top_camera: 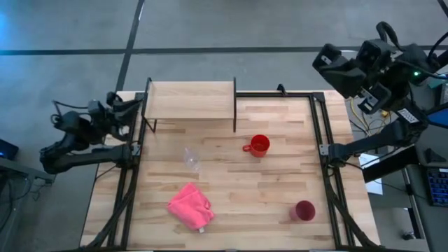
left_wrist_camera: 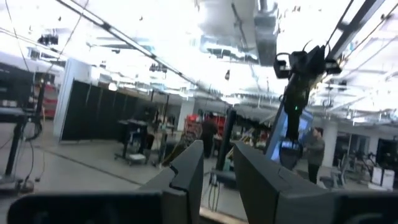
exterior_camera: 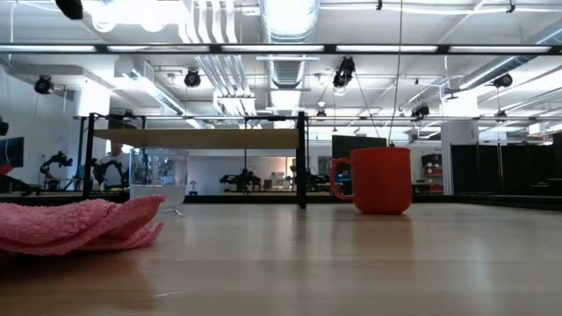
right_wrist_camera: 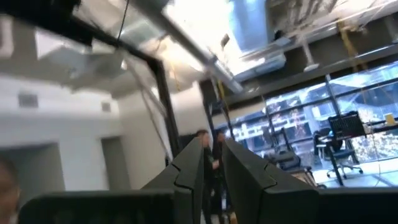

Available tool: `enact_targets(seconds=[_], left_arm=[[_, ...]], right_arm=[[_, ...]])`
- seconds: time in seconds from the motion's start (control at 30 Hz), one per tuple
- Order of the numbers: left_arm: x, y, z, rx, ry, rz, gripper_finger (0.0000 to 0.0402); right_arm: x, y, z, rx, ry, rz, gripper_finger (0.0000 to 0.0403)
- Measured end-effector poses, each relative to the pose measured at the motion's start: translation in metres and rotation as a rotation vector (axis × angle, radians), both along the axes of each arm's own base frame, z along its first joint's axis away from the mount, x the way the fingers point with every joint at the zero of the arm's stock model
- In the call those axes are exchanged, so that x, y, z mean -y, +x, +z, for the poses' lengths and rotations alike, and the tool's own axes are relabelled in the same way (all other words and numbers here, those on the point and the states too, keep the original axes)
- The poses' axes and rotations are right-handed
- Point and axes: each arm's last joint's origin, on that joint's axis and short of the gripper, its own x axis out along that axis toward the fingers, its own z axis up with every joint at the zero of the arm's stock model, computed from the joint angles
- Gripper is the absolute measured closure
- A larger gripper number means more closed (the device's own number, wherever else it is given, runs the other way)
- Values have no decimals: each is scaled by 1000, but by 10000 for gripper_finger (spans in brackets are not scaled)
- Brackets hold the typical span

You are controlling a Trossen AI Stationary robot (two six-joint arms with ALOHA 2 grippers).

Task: Stack small to large cups/mugs on shelf
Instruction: Put the pink cup on the shelf

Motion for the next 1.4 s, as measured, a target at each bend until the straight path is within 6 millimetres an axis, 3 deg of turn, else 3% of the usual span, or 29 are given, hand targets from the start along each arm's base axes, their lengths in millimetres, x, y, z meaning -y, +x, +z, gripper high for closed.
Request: enact_targets(seconds=[0.1, 0.2, 0.4, 0.7, 0.77, 0.87, 1.0, 1.1, 1.27, 1.4], left_arm=[[1, -4, 3, 16, 9, -17, 327], [2, -3, 2, 8, 14, -30, 327], [1, -1, 5, -3, 25, -26, 327], [2, -8, 14, -15, 134, 20, 326], [3, -8, 14, -15, 134, 20, 326], [2, -8, 13, -16, 134, 20, 326], [2, -7, 13, -20, 133, 20, 326], [2, -7, 13, -20, 134, 20, 326], [2, -7, 13, -19, 133, 20, 326], [2, -6, 12, -22, 133, 20, 326]], right_arm=[[-4, 11, -10, -64, -131, 82, 346], [-13, 38, -34, -189, -173, 169, 346], [-29, 103, -101, -572, -110, 278, 346], [-36, 172, -167, -935, 93, 388, 346], [-36, 174, -175, -1040, 128, 475, 346], [-38, 170, -195, -1342, 254, 526, 346], [-39, 155, -230, -1823, 375, 414, 346], [-40, 133, -240, -2130, 433, 317, 346], [-51, 135, -248, -2075, 445, 127, 346], [-60, 117, -243, -2091, 421, -80, 346]])
